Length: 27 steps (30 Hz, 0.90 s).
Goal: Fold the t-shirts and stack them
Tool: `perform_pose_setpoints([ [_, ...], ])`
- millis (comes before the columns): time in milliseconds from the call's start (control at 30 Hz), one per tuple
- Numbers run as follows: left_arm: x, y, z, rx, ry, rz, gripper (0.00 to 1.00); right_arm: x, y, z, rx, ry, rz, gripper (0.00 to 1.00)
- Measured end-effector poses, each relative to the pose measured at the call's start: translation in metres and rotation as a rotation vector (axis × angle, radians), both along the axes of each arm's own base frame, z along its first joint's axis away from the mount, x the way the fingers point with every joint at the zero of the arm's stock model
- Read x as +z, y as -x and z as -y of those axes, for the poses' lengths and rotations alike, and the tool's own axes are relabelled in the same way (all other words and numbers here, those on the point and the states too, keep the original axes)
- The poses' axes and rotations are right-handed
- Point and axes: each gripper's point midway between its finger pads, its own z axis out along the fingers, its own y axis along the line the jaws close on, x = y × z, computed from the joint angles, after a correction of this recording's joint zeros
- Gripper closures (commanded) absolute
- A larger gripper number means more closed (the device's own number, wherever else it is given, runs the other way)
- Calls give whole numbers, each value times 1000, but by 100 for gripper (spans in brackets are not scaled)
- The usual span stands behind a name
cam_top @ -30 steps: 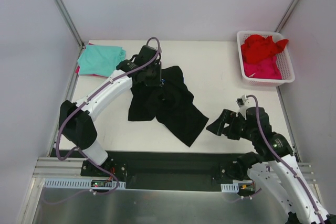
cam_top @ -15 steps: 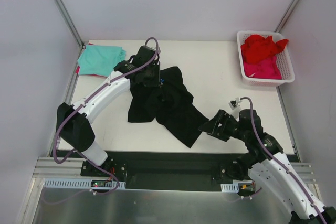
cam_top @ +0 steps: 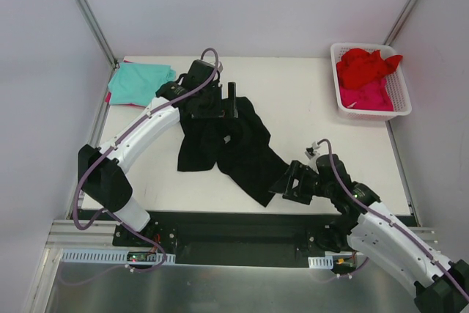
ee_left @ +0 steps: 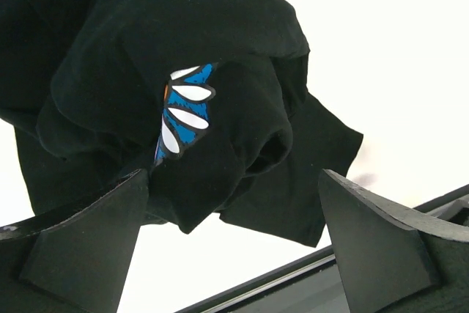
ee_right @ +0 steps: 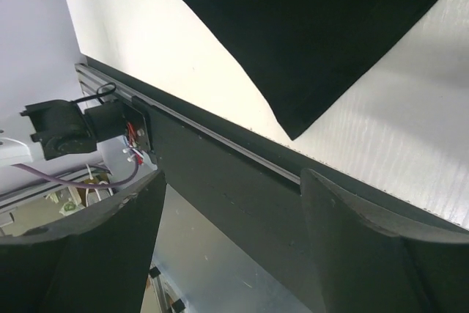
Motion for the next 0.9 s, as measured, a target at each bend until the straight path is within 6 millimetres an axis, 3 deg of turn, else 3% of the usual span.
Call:
perform_pose_setpoints([
  [200, 0, 2, -1, 0, -7, -6, 1, -26, 12, -12, 46, 43, -58, 28],
  [433, 6, 3, -13, 19, -12, 0, 1, -40, 22, -29, 99, 85, -69, 37],
  [900, 28, 11, -25, 16, -4, 45, 1, -56, 9, -32, 51, 151, -51, 41],
])
